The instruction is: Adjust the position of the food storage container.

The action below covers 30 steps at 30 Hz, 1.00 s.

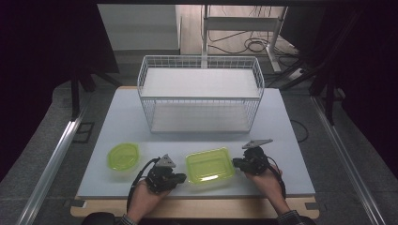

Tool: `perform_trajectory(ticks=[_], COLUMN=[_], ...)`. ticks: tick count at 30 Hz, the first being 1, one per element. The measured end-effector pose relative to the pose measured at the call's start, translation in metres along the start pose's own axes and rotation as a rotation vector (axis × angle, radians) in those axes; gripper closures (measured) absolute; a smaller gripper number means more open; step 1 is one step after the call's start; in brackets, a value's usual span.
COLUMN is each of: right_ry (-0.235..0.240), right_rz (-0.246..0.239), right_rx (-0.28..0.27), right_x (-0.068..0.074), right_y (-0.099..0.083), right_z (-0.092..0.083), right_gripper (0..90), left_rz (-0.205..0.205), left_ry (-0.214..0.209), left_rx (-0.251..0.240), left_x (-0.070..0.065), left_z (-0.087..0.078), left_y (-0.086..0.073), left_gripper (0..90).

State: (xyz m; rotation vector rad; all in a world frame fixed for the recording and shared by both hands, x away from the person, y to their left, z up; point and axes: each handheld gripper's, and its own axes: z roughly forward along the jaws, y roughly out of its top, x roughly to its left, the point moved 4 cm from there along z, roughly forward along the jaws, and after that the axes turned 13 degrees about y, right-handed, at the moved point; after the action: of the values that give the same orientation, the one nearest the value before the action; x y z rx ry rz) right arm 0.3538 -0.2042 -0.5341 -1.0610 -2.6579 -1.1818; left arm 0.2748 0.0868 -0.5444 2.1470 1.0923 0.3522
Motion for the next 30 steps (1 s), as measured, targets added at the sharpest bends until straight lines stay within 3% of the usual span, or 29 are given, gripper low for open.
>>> perform_trajectory(ticks=[4,6,8,12,13,15,18,22,30], right_ry=[-0.021,-0.018,-0.017,-0.028,-0.035,-0.039,-0.043,-0.038,-0.017], right_rz=[-0.008,-0.030,-0.043,-0.060,-0.061,-0.062,-0.059,-0.054,-0.033], right_rx=[-0.036,-0.057,-0.063,-0.086,-0.095,-0.097,-0.119,-0.124,-0.134], right_x=[-0.001,0.004,0.006,0.011,0.011,0.012,0.012,0.013,0.010], right_y=[-0.004,-0.007,-0.007,-0.010,-0.010,-0.011,-0.013,-0.019,-0.023], right_z=[-0.014,-0.023,-0.025,-0.029,-0.030,-0.031,-0.033,-0.034,-0.034], right_gripper=[76.9,71.3,69.2,56.4,48.6,45.9,32.3,23.7,13.1], left_rz=[0.028,0.045,0.052,0.051,0.051,0.058,0.063,0.083,0.146], left_ry=[0.067,0.100,0.121,0.146,0.151,0.165,0.175,0.183,0.208], left_rx=[-0.043,-0.052,-0.062,-0.083,-0.087,-0.094,-0.094,-0.078,-0.059], left_x=[0.005,0.006,0.007,0.010,0.010,0.010,0.009,0.008,0.001], left_z=[-0.010,-0.013,-0.016,-0.021,-0.022,-0.023,-0.024,-0.024,-0.019], left_y=[-0.006,-0.009,-0.011,-0.016,-0.018,-0.020,-0.023,-0.028,-0.033], left_gripper=[69.2,54.2,50.1,35.7,31.3,29.3,20.8,12.0,5.6])
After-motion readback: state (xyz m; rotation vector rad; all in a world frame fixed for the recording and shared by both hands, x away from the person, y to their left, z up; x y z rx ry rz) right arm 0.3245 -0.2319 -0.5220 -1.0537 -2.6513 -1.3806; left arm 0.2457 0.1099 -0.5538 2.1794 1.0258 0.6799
